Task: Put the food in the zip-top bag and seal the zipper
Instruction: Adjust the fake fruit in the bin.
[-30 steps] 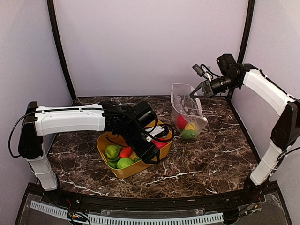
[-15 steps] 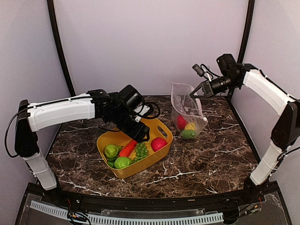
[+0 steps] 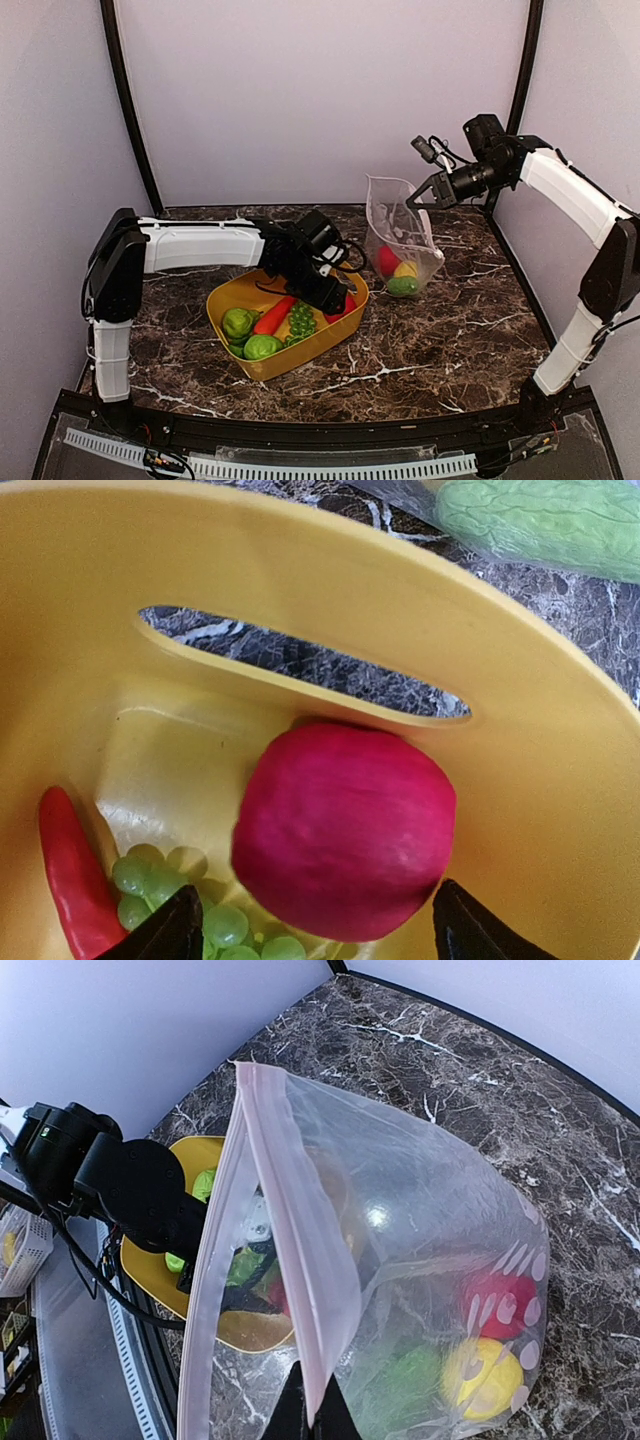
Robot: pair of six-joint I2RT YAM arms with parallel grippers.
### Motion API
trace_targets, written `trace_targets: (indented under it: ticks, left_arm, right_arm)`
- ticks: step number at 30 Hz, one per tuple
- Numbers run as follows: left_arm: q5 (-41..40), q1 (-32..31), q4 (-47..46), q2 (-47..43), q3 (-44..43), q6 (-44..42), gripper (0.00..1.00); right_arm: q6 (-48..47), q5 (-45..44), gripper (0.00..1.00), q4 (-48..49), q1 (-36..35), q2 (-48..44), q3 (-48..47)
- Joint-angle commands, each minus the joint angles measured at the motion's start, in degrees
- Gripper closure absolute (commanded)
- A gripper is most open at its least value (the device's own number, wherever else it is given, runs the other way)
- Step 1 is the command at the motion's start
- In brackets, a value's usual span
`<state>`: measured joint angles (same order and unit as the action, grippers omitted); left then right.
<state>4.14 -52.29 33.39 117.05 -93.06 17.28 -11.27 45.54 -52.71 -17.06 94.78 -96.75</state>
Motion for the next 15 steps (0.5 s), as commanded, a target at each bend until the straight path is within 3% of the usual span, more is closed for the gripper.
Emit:
trace_targets:
  ticks: [1,7,15]
  left_arm:
    - [1.8,0.1,-3.6,1.0,-2.4,1.4,0.21]
    - [4.3,0.1,-6.2,4.9,-4.7,2.1,0.23]
    - [3.0,0.1,-2.6,7.0,-8.2,2.5,0.33]
  right_arm:
    - [-0.5,-0.1,1.0,0.6,0.3,-1.5,0.9]
    - [-0.5,0.3,1.0,0.6,0.2,-1.2,0.5]
    - [-0.9,-0.7,1.0,0.5,0.2,-1.8,1.1]
